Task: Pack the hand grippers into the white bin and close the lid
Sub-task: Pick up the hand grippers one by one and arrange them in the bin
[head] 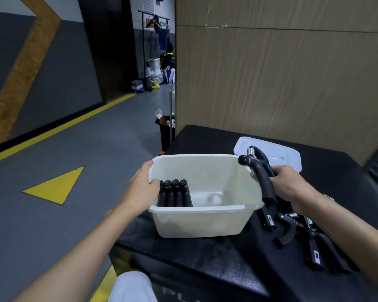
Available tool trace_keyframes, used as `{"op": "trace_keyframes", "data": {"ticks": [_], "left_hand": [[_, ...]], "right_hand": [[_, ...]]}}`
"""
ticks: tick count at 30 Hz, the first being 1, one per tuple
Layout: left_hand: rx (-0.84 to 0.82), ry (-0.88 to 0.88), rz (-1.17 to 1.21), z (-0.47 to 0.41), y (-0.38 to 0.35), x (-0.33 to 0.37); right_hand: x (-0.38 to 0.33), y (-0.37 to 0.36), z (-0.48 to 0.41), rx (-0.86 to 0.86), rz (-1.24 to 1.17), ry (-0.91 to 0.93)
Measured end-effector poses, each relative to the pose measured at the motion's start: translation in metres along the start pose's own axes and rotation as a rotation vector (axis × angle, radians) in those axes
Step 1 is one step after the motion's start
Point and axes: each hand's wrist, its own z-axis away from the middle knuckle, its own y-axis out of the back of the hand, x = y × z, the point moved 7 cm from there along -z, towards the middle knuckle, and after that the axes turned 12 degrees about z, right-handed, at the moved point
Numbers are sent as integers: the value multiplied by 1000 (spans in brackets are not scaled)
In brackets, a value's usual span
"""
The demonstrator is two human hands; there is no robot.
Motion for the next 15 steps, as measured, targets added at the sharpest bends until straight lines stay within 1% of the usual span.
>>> {"op": "trace_keyframes", "data": {"ticks": [3, 6, 10, 15], "left_hand": [[13, 7, 1, 0, 0, 1], [18, 18, 13, 2, 0, 3], [83, 57, 29, 10, 3, 3], [219, 135, 227, 42, 3, 2]], "right_hand": [[7, -3, -3, -39, 105, -50], [16, -2, -16, 12, 163, -114], [11, -5, -33, 38, 115, -106], [-20, -9, -41, 111, -19, -17]]}}
